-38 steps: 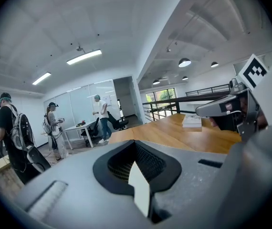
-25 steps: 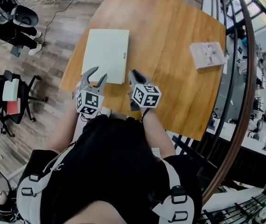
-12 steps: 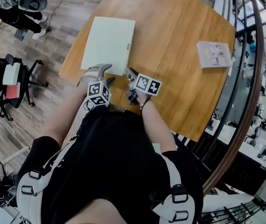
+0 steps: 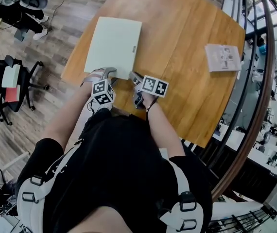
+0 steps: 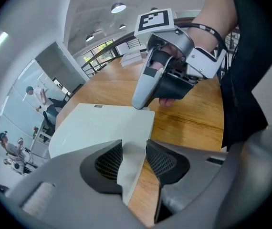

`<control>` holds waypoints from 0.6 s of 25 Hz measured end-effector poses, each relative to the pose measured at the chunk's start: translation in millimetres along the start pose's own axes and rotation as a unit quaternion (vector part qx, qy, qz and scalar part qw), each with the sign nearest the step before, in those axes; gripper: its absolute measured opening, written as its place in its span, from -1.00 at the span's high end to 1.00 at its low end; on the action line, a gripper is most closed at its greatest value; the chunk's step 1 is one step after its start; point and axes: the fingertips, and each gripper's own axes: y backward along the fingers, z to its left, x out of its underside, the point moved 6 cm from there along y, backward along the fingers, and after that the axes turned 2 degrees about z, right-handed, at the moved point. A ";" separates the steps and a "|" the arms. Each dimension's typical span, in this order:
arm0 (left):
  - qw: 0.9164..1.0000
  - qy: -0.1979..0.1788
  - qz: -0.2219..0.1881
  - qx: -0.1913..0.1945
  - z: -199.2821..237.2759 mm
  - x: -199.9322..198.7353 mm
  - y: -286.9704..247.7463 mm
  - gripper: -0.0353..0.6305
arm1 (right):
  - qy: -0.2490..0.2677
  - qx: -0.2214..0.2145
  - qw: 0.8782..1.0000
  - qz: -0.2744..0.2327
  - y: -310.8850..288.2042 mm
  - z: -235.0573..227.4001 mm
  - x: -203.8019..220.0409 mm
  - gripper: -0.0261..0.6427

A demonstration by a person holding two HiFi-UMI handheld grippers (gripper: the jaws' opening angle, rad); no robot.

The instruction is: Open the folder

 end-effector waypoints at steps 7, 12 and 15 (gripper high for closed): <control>0.988 0.119 -0.068 0.074 8.9 1.4 9.0 0.47 | 0.007 0.000 1.000 0.012 2.9 4.5 -2.1 0.74; 0.954 0.236 -0.151 0.105 25.0 1.7 31.4 0.59 | 0.004 0.007 1.000 0.018 4.7 2.2 -4.6 0.74; 0.938 0.269 -0.202 0.083 32.7 3.6 48.7 0.65 | 0.005 0.014 1.000 0.018 4.6 2.6 -3.4 0.74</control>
